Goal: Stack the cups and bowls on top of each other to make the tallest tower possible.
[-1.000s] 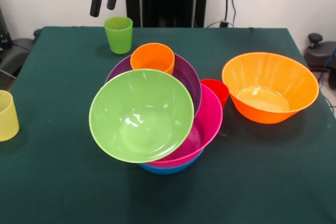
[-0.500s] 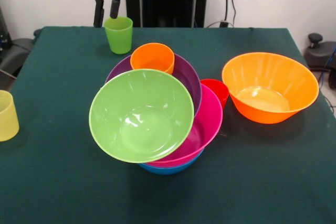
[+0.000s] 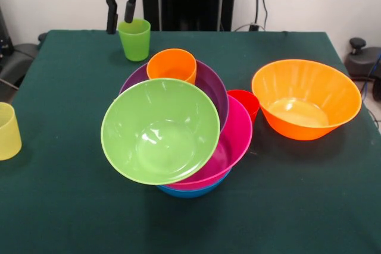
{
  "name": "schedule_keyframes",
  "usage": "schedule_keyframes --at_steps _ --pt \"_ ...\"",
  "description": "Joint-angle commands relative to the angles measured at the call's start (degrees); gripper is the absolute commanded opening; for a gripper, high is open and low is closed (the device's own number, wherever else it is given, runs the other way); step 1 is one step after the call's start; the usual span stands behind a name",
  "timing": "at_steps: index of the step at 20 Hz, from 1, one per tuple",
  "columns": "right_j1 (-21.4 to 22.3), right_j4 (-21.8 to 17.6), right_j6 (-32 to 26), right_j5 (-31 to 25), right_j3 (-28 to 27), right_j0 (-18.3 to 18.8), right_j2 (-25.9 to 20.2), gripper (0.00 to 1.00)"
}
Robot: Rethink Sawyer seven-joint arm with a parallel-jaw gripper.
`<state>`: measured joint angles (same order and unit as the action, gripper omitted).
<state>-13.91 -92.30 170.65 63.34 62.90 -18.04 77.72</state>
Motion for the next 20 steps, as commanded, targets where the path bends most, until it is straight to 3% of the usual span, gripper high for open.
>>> schedule_keyframes --at_steps 1,7,20 --pt "-1.13 -3.67 -9.01 6.49 -6.96 1.41 -11.3 1.0" --pt "-0.92 -5.34 -8.93 6.11 -6.73 1.27 -12.83 1.0" --pt "0.85 -1.66 -13.78 -0.41 -5.35 1.24 -17.28 1.0"
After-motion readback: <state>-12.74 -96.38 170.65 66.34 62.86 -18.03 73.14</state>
